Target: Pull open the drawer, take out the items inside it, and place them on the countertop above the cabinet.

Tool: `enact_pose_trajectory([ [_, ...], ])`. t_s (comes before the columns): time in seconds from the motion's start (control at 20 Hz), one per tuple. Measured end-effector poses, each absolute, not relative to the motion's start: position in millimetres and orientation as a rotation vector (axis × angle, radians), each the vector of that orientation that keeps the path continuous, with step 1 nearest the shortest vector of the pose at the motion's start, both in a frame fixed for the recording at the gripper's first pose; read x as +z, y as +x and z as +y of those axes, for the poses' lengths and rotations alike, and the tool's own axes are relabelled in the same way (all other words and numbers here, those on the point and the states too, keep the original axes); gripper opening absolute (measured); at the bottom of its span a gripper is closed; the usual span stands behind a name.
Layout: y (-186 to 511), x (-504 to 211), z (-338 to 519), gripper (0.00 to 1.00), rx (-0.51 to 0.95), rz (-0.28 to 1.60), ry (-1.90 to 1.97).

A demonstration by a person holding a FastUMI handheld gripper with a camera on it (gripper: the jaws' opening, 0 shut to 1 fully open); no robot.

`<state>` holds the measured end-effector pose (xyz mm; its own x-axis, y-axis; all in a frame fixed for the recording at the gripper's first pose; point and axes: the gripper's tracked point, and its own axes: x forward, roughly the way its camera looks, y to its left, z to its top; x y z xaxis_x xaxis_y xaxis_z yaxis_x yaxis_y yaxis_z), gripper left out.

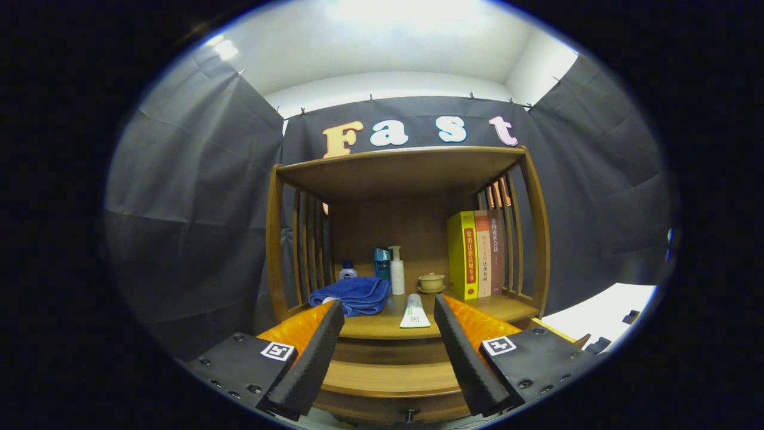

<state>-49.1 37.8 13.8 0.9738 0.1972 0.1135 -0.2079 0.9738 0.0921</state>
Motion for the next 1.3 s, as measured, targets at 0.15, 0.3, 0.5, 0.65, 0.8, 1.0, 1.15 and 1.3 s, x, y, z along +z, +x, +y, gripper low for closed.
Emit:
enact_pose_trajectory([
  [0.15, -54.6, -4.5, 32.0, 0.98, 0.176, -0.128, 0.117],
  [0.3, -69.3, -31.1, 21.0, 0.98, 0.126, -0.114, 0.142],
  [0.5, -78.9, -69.6, 12.2, 0.98, 0.133, -0.079, 0.129],
  [0.65, -76.2, -87.2, 13.1, 0.98, 0.141, -0.061, 0.124],
  [0.8, -77.4, -102.5, 16.8, 0.99, 0.148, -0.061, 0.078],
  [1.0, -81.3, -125.1, 18.9, 0.98, 0.124, -0.070, 0.001],
  [1.15, -77.2, -149.4, 27.0, 0.98, 0.144, -0.019, -0.002],
  [1.3, -67.1, -167.6, 23.9, 0.98, 0.145, 0.025, 0.010],
])
